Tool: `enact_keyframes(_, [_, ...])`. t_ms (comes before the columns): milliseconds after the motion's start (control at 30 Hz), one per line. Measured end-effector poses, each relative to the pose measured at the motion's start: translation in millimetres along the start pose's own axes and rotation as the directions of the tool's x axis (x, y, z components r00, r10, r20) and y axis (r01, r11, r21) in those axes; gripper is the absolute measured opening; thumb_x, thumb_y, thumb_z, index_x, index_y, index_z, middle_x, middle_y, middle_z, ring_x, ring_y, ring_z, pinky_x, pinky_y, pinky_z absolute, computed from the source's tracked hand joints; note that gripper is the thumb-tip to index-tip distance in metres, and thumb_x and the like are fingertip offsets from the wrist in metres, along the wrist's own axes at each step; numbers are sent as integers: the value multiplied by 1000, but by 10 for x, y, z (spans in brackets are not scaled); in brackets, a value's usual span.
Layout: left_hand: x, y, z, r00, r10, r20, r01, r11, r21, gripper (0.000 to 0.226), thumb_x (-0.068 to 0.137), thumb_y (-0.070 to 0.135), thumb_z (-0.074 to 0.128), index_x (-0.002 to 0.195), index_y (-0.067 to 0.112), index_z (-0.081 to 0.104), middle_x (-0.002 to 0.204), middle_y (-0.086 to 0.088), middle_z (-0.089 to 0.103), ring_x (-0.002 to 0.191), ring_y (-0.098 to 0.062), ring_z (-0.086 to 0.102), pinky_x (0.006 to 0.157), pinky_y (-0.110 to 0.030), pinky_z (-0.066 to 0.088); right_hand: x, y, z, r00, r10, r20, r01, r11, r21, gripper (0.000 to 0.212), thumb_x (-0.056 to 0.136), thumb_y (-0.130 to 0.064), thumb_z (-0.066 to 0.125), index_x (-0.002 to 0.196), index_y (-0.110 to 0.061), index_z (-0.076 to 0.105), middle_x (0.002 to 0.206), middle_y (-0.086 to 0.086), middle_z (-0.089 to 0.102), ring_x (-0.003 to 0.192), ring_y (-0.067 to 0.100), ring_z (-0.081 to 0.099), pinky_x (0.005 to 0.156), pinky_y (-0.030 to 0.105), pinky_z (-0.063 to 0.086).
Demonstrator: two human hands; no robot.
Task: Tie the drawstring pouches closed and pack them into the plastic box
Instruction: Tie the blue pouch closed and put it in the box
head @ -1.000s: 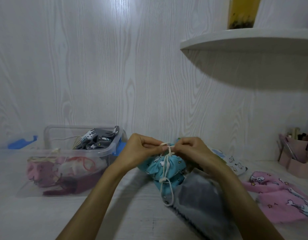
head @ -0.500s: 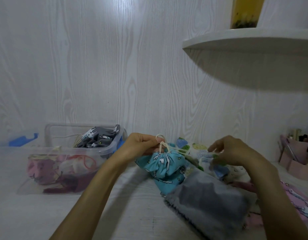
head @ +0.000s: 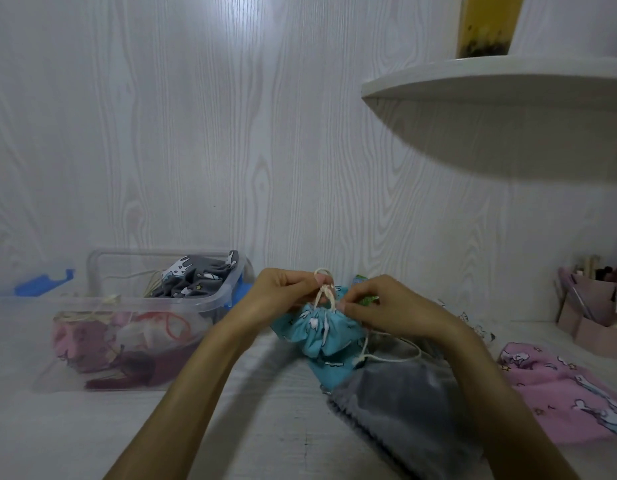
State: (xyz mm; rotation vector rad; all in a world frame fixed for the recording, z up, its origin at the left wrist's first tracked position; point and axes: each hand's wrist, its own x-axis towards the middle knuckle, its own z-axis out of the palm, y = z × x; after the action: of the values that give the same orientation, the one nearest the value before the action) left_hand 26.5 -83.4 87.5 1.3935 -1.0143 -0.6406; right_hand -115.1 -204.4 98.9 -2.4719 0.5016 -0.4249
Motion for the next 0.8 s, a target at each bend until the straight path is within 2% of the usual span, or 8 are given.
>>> enact_keyframes(100, [0, 23, 12, 995, 24, -100, -27, 999, -30, 21, 89, 31, 59, 98, 19, 74, 87, 2, 76, 81, -6, 71, 71, -12, 55, 27, 39, -12, 983, 25, -183, 11, 982, 191, 17, 95, -26, 51, 87, -17, 63, 85, 4, 67, 69, 13, 62, 65, 20, 48])
enact_keyframes(233, [10, 15, 23, 973, 34, -227, -59, 993, -105, 18, 89, 28, 61, 100, 22, 73, 87, 8, 74, 79, -1, 69, 63, -8, 52, 44, 53, -63, 896, 48, -442, 106, 943, 316, 16, 93, -23, 55, 82, -15, 63, 76, -3, 65, 59, 7, 59, 53, 15, 41])
enact_keyframes(333, [26, 5, 27, 953, 45, -298, -72, 994, -79, 13, 89, 25, 62, 93, 23, 74, 85, 8, 73, 76, 1, 67, 62, -8, 52, 10, 90, -115, 934, 80, -349, 23, 960, 280, 16, 92, -20, 56, 79, -15, 62, 62, -5, 62, 51, 9, 57, 48, 14, 41])
enact_keyframes(400, [40, -14, 22, 942, 62, -330, -78, 996, -38, 11, 87, 25, 65, 80, 26, 73, 79, 10, 73, 74, -2, 68, 69, -16, 54, -4, 112, -93, 970, 115, -212, -83, 985, 154, 17, 92, -20, 56, 76, -18, 61, 55, -6, 57, 43, 3, 52, 47, 15, 40])
enact_keyframes(467, [53, -30, 1, 934, 81, -347, -87, 996, 0, 13, 85, 27, 67, 74, 29, 73, 71, 14, 72, 75, -5, 69, 72, -20, 55, 13, 106, -53, 977, 132, -167, -126, 991, 44, 20, 92, -22, 56, 73, -22, 60, 53, -9, 53, 42, 0, 48, 48, 14, 37])
enact_keyframes(567, [42, 34, -9, 930, 119, -347, -141, 989, -41, 8, 84, 27, 67, 81, 24, 75, 71, 18, 72, 71, 6, 67, 64, -10, 53, 29, 83, -33, 984, 116, -136, -99, 987, 122, 19, 91, -26, 58, 73, -21, 63, 53, -8, 53, 47, 5, 49, 50, 18, 40])
enact_keyframes(667, [27, 130, -3, 942, 165, -294, -175, 985, -7, 19, 88, 26, 62, 96, 14, 75, 91, 6, 74, 87, -2, 68, 79, -17, 55, 27, 65, -24, 993, 110, -35, -99, 967, 236, 16, 92, -26, 58, 78, -20, 64, 60, -1, 58, 48, 8, 52, 50, 20, 45])
enact_keyframes(800, [-10, 163, -78, 976, 142, -168, -100, 967, 234, 27, 92, 29, 57, 103, 12, 74, 101, 1, 72, 93, -2, 64, 83, -15, 50, 23, 95, -4, 982, 154, 110, -168, 977, 133, 13, 93, -23, 56, 83, -18, 63, 63, 1, 58, 49, 8, 53, 52, 19, 48])
